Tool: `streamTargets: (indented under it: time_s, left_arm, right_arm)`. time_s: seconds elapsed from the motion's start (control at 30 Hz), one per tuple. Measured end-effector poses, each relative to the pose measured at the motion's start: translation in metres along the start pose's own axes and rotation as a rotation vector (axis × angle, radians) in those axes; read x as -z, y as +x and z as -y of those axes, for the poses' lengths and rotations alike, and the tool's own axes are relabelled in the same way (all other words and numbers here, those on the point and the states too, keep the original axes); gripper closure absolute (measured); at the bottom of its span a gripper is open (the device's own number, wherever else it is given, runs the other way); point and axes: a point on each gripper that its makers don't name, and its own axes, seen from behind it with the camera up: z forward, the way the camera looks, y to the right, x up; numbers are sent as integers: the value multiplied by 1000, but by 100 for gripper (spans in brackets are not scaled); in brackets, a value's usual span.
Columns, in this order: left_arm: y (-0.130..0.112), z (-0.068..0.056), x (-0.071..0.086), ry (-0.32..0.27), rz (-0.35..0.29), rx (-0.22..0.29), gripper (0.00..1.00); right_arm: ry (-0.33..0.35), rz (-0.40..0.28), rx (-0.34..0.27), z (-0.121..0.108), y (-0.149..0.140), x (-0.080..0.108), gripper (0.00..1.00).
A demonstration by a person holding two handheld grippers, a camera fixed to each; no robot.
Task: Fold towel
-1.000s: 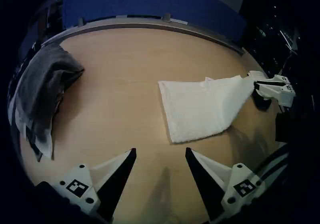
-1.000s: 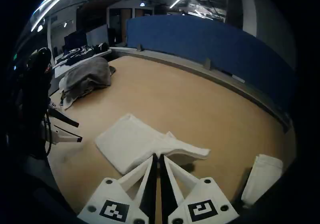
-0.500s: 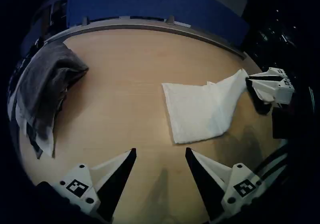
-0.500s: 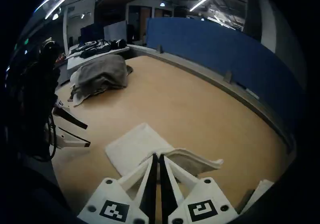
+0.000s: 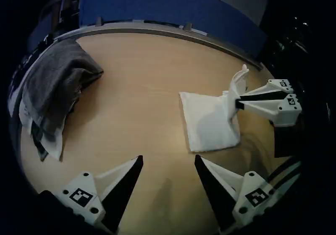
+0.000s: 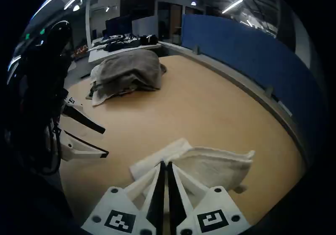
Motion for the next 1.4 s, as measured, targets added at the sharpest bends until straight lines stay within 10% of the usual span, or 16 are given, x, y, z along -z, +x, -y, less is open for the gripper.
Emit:
streamTargets:
  time_s: [0.5,0.97,1.4]
  left_arm:
    - [-7,7,3,13,-5,18,9]
    - [-3,2,4,9,-5,0,9]
    - [-4,-10,1,-3,-2,-13,9]
  right_arm:
    - [81,82,-107,44,-42,-59,93]
    - [12,-12,-159,22,-33,-18,14]
    - [-86,28,-224,-9,-77,8,12]
